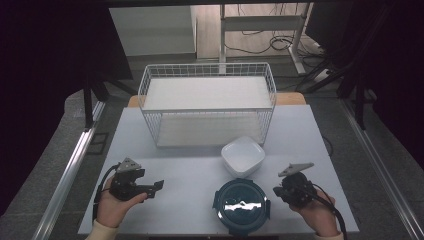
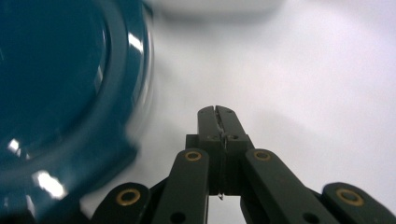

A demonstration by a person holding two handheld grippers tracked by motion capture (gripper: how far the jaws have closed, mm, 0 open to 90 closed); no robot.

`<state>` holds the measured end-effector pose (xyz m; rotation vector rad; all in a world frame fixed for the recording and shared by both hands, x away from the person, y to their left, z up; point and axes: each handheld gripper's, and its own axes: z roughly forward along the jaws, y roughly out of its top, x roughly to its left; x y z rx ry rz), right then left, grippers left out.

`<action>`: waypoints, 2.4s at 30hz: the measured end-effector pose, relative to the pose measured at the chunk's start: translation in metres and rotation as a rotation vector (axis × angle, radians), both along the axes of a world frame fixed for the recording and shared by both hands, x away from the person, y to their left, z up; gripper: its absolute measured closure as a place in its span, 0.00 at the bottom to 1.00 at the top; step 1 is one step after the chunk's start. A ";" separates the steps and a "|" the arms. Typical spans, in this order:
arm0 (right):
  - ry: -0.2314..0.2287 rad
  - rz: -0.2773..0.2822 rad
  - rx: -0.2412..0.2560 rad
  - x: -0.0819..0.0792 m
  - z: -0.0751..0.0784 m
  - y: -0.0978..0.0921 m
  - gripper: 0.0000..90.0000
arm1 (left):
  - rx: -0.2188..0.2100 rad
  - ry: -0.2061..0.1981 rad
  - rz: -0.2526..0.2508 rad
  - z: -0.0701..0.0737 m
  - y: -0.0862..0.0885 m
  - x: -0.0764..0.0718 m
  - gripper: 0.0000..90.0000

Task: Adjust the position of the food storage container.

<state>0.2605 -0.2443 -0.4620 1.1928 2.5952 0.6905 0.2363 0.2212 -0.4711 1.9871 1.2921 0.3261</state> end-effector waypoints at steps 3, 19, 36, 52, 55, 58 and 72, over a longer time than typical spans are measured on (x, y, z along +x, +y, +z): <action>0.058 -0.018 0.000 -0.007 -0.012 -0.002 0.99 | 0.003 0.000 -0.006 0.000 -0.002 0.000 0.20; 0.147 0.031 0.003 -0.020 -0.018 0.011 0.99 | 0.020 0.015 -0.002 -0.002 -0.006 0.002 0.19; 0.169 0.026 0.020 -0.020 -0.020 0.032 0.99 | 0.035 0.031 -0.001 -0.006 -0.008 0.004 0.19; 0.148 0.049 0.003 -0.013 -0.021 0.060 0.99 | 0.037 0.038 0.001 -0.008 -0.007 0.005 0.19; 0.149 0.053 0.000 -0.012 -0.021 0.062 0.99 | 0.035 0.040 0.003 -0.008 -0.007 0.005 0.19; 0.143 0.057 -0.005 -0.011 -0.021 0.068 0.99 | 0.035 0.038 0.004 -0.007 -0.007 0.005 0.19; 0.124 0.112 -0.030 0.001 -0.022 0.099 0.99 | 0.038 0.042 0.006 -0.008 -0.008 0.006 0.19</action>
